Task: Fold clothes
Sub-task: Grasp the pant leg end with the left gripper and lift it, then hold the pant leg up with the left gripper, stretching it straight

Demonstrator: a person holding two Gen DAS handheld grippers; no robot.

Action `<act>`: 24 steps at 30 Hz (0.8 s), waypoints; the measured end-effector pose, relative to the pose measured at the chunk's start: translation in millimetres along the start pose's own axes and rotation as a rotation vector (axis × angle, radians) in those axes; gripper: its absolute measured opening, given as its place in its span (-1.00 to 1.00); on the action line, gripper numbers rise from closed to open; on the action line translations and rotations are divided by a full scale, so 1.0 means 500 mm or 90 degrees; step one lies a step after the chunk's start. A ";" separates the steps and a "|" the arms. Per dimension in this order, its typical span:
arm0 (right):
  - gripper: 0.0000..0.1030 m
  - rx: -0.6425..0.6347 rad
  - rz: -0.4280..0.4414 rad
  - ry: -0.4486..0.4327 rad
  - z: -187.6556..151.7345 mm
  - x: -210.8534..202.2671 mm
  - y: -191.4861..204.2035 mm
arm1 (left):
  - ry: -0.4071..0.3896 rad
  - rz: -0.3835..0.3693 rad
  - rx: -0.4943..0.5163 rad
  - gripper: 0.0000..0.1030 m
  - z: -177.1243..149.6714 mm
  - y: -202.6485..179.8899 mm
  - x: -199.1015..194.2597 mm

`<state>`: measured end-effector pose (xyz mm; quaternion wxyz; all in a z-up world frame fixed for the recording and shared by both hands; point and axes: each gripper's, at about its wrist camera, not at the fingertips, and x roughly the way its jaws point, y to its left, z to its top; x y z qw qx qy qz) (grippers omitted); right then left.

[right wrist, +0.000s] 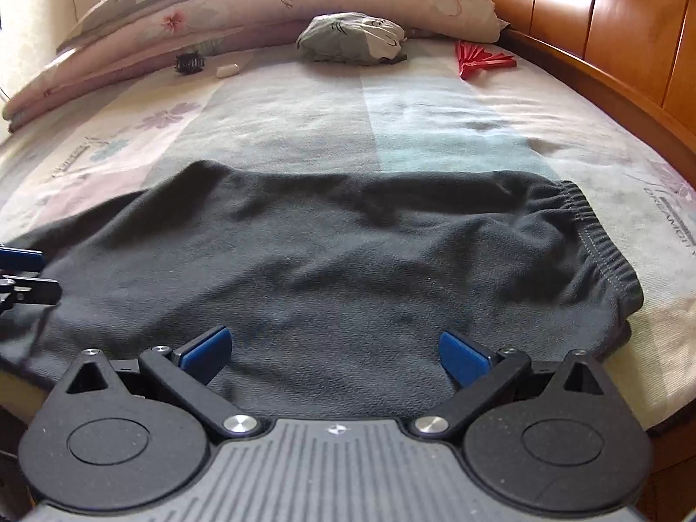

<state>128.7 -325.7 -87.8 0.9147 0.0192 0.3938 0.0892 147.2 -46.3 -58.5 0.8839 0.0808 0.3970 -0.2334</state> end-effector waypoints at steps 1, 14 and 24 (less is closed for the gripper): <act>1.00 0.013 0.012 -0.011 0.000 -0.011 -0.009 | -0.003 -0.007 0.013 0.11 0.005 -0.010 -0.002; 1.00 0.310 0.126 -0.078 -0.036 -0.103 -0.216 | 0.004 -0.107 0.325 -0.21 0.009 -0.188 0.015; 1.00 0.320 0.141 -0.066 -0.040 -0.084 -0.202 | 0.027 -0.110 0.475 -0.78 -0.046 -0.206 0.006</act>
